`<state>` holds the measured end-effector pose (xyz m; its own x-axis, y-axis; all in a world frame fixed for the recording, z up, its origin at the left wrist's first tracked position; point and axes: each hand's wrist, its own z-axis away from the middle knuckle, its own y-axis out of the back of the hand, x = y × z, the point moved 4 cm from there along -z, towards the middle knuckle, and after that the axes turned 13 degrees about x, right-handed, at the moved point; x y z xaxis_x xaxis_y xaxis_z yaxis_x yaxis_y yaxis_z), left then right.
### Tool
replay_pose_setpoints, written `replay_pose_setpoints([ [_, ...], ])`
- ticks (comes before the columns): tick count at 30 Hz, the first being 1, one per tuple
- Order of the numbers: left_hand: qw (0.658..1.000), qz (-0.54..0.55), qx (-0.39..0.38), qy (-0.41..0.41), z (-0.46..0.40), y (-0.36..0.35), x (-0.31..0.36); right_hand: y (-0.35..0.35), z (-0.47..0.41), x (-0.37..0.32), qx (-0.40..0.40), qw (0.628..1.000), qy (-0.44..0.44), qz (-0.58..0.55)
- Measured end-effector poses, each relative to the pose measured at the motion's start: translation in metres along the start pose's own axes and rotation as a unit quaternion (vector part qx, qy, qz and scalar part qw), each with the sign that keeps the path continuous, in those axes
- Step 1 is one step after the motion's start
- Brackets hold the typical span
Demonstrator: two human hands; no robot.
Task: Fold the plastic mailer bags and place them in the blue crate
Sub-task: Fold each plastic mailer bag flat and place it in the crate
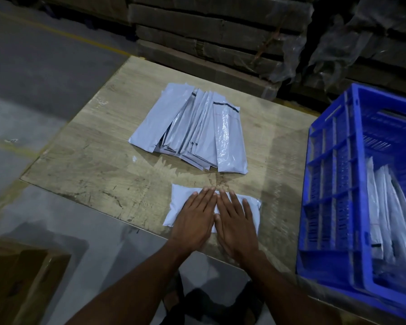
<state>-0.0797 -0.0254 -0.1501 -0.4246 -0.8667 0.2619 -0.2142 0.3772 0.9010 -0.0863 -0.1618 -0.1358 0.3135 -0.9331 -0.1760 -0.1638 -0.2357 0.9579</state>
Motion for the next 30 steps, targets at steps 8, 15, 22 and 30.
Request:
replay_pose_setpoints([
  [8,1.000,-0.011,-0.004,0.011,0.002,0.001,0.001,0.000,0.003,-0.001,-0.003,1.000,-0.016,0.018],
  [15,1.000,-0.023,-0.021,0.005,0.002,0.001,-0.001,0.004,0.006,0.007,-0.015,0.995,-0.070,0.063],
  [22,0.999,-0.024,-0.028,-0.007,0.003,0.008,-0.007,0.004,0.009,0.011,-0.008,0.995,-0.076,0.056],
  [30,0.997,-0.035,-0.043,0.059,0.022,0.027,-0.046,0.009,0.009,0.012,-0.007,0.996,-0.079,0.043],
])
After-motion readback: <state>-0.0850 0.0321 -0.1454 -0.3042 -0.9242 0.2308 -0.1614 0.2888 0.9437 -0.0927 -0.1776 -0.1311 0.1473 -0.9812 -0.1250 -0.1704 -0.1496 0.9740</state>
